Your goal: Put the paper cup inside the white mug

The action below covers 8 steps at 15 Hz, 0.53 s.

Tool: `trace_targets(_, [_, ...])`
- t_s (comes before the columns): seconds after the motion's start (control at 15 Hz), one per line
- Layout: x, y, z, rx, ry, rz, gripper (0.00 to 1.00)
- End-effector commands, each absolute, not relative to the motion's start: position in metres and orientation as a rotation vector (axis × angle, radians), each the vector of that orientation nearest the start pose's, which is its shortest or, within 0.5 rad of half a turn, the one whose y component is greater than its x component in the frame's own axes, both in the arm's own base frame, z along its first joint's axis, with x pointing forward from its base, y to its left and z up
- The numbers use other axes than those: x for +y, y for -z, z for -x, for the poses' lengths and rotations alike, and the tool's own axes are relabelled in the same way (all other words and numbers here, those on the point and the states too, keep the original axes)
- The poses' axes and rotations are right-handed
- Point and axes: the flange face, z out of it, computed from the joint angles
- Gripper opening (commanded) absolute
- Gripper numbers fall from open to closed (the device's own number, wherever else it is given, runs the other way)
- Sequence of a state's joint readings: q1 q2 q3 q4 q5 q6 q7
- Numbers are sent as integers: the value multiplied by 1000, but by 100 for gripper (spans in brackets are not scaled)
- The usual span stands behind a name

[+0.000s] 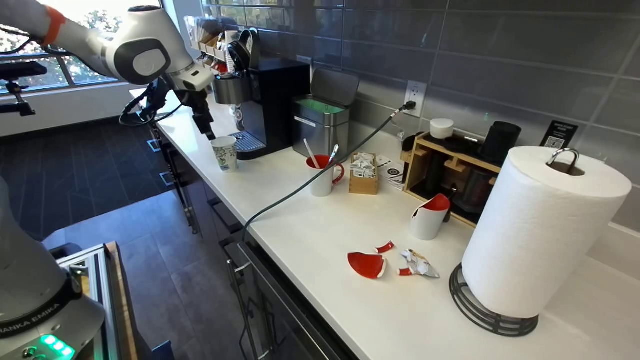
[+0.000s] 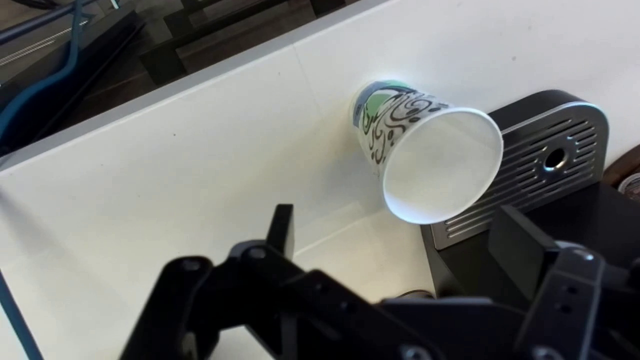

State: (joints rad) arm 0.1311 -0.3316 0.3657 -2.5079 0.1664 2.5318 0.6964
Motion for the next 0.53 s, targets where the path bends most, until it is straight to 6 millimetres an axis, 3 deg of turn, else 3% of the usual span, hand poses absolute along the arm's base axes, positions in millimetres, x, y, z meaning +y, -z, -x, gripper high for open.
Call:
trace_targets(0.0, [238, -419, -411, 510, 493, 2895, 99])
trace_targets(0.33, [254, -407, -425, 586, 551, 2907, 84])
trace_targets(0.47, [252, -400, -432, 628, 555, 2927, 91])
